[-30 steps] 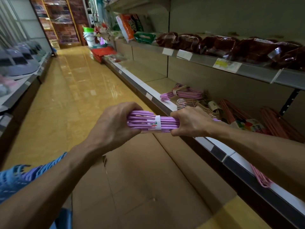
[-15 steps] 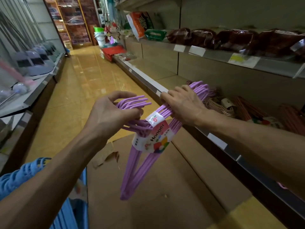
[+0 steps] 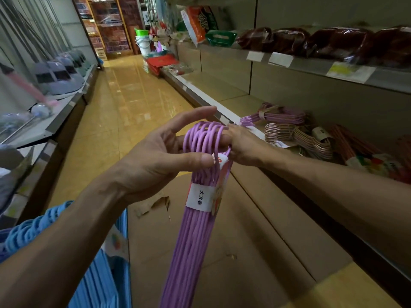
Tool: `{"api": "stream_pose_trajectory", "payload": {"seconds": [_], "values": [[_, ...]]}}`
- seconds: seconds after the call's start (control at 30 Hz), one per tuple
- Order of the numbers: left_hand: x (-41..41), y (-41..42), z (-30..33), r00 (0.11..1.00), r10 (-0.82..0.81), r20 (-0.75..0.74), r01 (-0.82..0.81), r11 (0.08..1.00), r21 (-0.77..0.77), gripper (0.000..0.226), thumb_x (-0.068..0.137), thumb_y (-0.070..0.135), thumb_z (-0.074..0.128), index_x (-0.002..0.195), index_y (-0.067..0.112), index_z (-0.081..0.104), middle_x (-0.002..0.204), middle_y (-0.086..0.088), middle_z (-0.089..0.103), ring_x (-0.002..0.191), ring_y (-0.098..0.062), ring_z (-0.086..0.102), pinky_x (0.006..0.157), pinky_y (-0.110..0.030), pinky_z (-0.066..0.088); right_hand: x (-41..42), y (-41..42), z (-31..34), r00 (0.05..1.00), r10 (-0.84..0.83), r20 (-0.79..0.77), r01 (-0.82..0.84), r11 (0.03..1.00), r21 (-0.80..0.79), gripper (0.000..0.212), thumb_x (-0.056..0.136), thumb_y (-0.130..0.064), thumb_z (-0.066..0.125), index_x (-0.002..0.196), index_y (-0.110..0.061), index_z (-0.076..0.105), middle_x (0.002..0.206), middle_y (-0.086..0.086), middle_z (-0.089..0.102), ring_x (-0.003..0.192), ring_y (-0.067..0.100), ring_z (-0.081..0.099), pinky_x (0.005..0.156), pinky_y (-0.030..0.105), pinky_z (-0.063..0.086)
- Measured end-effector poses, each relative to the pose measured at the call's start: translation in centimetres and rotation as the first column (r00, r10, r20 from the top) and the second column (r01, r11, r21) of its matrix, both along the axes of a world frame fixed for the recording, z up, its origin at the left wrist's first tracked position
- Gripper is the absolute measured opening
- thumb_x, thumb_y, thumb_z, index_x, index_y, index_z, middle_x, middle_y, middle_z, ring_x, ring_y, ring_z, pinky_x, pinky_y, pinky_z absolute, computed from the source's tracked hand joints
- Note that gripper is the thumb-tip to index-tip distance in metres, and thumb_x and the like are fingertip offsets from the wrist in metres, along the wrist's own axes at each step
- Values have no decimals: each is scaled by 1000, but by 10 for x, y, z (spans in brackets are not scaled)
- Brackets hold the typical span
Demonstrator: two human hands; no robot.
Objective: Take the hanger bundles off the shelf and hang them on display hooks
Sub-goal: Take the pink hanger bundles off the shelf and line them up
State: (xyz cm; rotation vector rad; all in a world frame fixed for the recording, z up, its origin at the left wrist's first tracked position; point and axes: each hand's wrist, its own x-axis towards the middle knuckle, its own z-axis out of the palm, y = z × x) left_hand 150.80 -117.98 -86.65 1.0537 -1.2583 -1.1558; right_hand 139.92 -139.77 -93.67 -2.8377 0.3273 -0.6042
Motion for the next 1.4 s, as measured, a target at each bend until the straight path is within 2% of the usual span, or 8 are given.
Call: {"api": "stream_pose_trajectory", "payload": {"seconds": [0.23,0.4,0.57,0.73,0.87,1.0,1.27,1.4], "values": [[1,5,-13,974,227,-8,-227,974,1,57,69,10,76,123,20,61,108,-7,75,102,-22,71,79,-28,58,14,14,-8,924,-337,-179,373,898,235,96,79,-34,82,156,-24,26,159,7,34,145,29,32,114,56,33],[12,4,-20,926,375,-32,-374,926,45,43,75,11,68,117,20,65,111,-8,75,102,-23,72,82,-34,61,4,29,-24,901,-355,-251,429,816,387,62,92,-27,70,146,-16,42,144,9,50,124,24,56,99,41,52],[30,1,-33,833,549,-65,-546,836,60,28,74,13,70,101,17,71,105,-8,76,103,-26,71,82,-36,60,-8,54,-28,944,-206,-257,322,740,591,24,100,-29,57,109,-9,66,101,6,70,93,19,68,85,35,58],[41,2,-43,766,633,-112,-633,773,47,20,73,12,69,92,16,71,103,-8,77,100,-22,71,83,-36,59,-8,88,-29,956,210,-205,169,177,970,47,101,-36,51,120,6,62,111,19,70,103,28,70,90,35,57],[46,0,-44,744,651,-151,-658,753,2,19,73,11,68,91,15,71,101,-7,77,95,-19,72,84,-35,60,2,109,-37,881,443,-169,212,-48,976,38,99,-28,57,124,1,59,110,13,68,105,24,67,100,38,52],[49,2,-42,748,643,-167,-654,756,-16,19,74,12,68,92,16,71,105,-7,76,95,-17,73,81,-32,60,11,123,-42,891,454,-35,175,-272,946,28,101,-12,53,127,-2,57,115,15,68,112,28,65,102,44,50],[62,19,-46,762,638,-110,-634,770,71,31,76,12,69,107,16,69,107,-9,75,98,-20,72,78,-30,60,20,134,-48,844,530,-85,181,-131,975,21,97,2,54,115,-7,60,105,6,71,96,18,70,91,34,56],[69,29,-43,803,586,109,-596,793,125,45,80,12,68,124,20,62,105,-9,76,102,-19,72,83,-31,59,33,145,-67,882,447,-149,179,-26,983,19,94,0,60,111,-7,60,99,4,72,94,17,70,89,34,58]]}}
